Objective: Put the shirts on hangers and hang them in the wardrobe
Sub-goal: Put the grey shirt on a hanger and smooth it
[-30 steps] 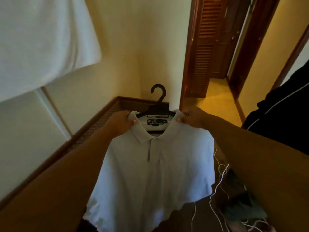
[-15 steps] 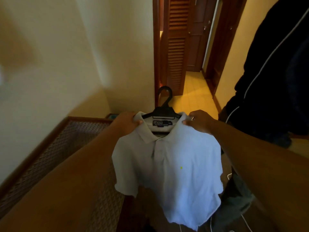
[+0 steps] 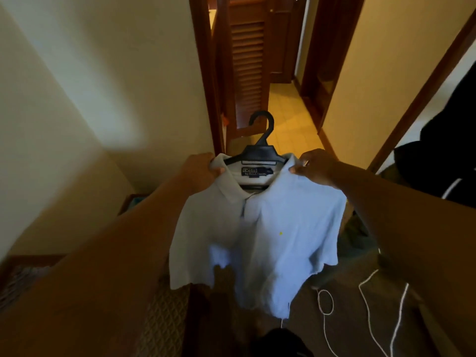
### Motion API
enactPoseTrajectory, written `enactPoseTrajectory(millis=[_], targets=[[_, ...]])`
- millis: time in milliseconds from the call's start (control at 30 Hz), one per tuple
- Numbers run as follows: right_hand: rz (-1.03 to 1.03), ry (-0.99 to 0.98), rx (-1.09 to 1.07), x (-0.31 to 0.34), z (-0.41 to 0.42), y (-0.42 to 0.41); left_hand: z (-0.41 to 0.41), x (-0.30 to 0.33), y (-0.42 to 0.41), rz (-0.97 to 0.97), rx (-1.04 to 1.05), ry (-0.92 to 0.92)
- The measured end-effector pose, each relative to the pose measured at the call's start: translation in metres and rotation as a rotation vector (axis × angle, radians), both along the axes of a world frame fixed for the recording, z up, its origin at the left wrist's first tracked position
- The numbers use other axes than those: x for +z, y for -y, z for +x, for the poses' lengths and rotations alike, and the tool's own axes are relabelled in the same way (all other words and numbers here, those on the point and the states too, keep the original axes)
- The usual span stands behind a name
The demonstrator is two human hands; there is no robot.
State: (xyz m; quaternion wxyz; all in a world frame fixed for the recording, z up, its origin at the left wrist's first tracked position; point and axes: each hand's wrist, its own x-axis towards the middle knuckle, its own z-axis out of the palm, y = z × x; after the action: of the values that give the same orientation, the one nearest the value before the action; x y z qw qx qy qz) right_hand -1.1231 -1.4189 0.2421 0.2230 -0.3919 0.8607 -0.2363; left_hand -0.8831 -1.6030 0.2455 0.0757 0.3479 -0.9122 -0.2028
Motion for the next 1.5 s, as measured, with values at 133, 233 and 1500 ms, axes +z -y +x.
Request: enactPoseTrajectory(millis=[133, 233, 1500], targets=[[0.008, 0.007, -0.014, -0.009, -0.088, 0.063, -0.089, -0.007, 0.066, -0.014, -0.027, -0.027], [0.001, 0.012, -0.017, -0.013, -0.161, 0.114, -0.163, -0.009, 0.115, 0.017, -0.033, -0.042], [0.076, 0.001, 0.033, 0.021, -1.146, 0.718, -1.163, -0.001, 0.712, 0.142, 0.009, -0.033]])
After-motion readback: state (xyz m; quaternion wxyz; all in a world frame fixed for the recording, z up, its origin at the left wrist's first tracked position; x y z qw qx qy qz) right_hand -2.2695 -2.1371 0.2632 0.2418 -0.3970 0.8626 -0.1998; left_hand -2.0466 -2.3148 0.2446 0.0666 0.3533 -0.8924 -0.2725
